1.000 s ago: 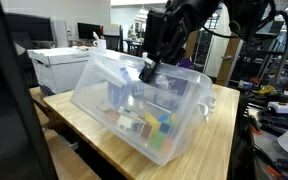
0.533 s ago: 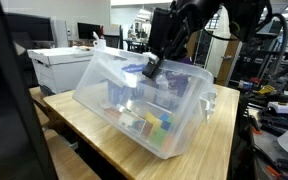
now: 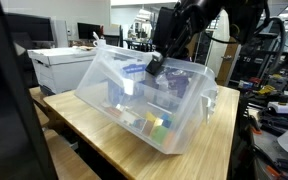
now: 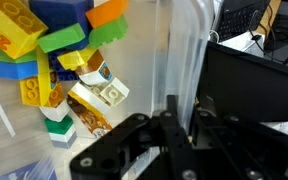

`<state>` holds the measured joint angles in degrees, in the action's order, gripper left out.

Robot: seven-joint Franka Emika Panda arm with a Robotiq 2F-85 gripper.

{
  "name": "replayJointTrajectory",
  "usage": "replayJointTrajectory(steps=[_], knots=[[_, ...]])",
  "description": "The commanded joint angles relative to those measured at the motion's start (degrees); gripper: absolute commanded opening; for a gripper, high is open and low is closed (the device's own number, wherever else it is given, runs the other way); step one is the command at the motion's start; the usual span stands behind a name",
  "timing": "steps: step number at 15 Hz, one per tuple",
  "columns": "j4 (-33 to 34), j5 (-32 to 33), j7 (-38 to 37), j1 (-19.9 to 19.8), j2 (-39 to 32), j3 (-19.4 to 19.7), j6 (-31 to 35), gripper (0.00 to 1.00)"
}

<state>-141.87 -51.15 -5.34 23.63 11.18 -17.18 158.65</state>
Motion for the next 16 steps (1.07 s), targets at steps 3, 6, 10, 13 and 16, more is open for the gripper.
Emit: replayJointTrajectory(steps=[3,6,10,13,16], knots=[[-2.8,-6.1,6.9,0.1,3.6,1.1,0.6,0.05],[-3.2,-9.4,10.7,0.1,4.1,2.1,0.0,0.05],[-3.6,-14.9,17.6,1.0,4.5,4.1,-0.2,0.05],[-3.8,-17.6,22.0,1.0,4.8,4.9,-0.4,0.05],[-4.0,-19.8,25.3,1.2,4.9,5.8,-0.8,0.05]])
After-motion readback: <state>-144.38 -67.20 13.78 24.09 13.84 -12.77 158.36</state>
